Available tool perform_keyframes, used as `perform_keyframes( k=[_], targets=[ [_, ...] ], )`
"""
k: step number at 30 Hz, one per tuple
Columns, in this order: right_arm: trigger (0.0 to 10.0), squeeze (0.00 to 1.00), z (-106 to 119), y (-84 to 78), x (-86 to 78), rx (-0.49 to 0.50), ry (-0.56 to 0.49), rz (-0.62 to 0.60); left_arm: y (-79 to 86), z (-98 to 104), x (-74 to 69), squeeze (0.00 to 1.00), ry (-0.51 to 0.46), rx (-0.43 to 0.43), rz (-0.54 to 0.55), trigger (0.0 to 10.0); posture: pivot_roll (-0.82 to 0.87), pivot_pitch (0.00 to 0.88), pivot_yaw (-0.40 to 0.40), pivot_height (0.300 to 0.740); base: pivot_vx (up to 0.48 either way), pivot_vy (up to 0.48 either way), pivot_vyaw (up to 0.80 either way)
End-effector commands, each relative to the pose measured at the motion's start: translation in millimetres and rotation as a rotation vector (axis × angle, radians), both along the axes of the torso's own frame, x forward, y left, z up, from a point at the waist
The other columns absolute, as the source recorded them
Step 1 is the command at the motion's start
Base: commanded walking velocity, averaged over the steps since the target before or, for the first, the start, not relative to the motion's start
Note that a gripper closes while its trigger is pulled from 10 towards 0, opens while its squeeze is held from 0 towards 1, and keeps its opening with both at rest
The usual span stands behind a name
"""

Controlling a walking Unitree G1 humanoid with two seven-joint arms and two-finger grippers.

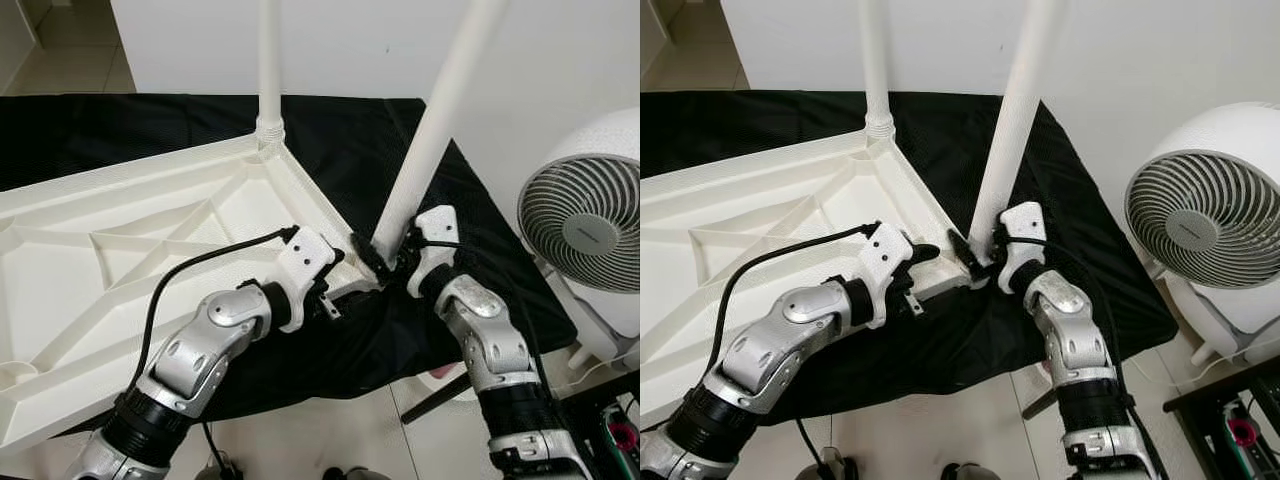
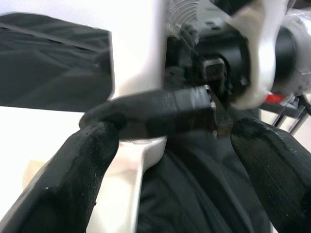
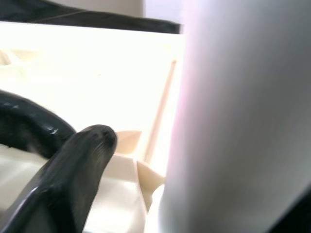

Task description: Building children table

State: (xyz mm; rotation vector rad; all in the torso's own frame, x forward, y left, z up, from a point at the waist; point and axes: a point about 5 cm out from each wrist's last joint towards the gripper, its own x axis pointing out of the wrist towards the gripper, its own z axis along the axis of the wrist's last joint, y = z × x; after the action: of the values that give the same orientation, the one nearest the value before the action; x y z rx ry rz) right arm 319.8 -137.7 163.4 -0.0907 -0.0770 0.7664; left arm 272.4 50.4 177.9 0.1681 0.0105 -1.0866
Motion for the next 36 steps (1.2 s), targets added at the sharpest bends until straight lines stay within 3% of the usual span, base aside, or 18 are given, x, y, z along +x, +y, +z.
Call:
perform_keyframes(
  k=[1,7,9,10,19,25,26,33,36],
  targets=[
    [10.0,0.00,-6,5.5,-2.7,-0.003,0.026,0.068,-3.8,-2,-2.9,0.00,0.008,0.011,-0.057,10.0,0.07,0.074,-0.069,0.740,0.000,0.000,0.00],
    [10.0,0.00,-6,-2.0,5.7,0.012,0.041,0.113,-2.6,-1,-3.6,0.00,0.005,0.009,-0.054,10.0,0.08,0.065,-0.072,0.740,0.000,0.000,0.00],
    [4.6,0.00,-5,-6.4,9.0,0.023,0.042,0.096,-2.3,-1,-3.6,0.00,0.005,0.012,-0.053,10.0,0.08,0.063,-0.072,0.740,0.000,0.000,0.00],
    [0.0,0.00,-5,-8.1,9.6,0.018,0.045,0.092,-2.4,-1,-3.5,0.00,0.004,0.012,-0.052,10.0,0.08,0.062,-0.072,0.740,0.000,0.000,0.00],
    [0.0,0.00,-13,-25.7,10.7,-0.039,0.070,0.080,-3.1,-1,-4.0,0.00,0.005,0.011,-0.057,10.0,0.08,0.066,-0.070,0.740,0.000,0.000,0.00],
    [0.0,0.00,-16,-28.5,8.7,-0.054,0.063,0.067,-2.7,-1,-4.3,0.00,0.007,0.012,-0.062,10.0,0.07,0.077,-0.069,0.740,0.000,0.000,0.00],
    [10.0,0.00,-16,-25.7,11.8,-0.040,0.054,-0.027,-2.4,-1,-5.0,0.00,0.010,0.012,-0.063,10.0,0.07,0.085,-0.069,0.740,0.000,0.000,0.00],
    [10.0,0.00,-16,-22.3,17.0,-0.026,0.052,-0.137,-2.2,-2,-5.4,0.00,0.013,0.012,-0.062,10.0,0.07,0.091,-0.067,0.740,0.000,0.000,0.00],
    [10.0,0.00,-10,-6.6,16.0,0.039,0.050,-0.247,-1.8,-2,-6.0,0.00,0.015,0.013,-0.061,10.0,0.07,0.097,-0.066,0.740,0.000,0.000,0.00]
  ],
)
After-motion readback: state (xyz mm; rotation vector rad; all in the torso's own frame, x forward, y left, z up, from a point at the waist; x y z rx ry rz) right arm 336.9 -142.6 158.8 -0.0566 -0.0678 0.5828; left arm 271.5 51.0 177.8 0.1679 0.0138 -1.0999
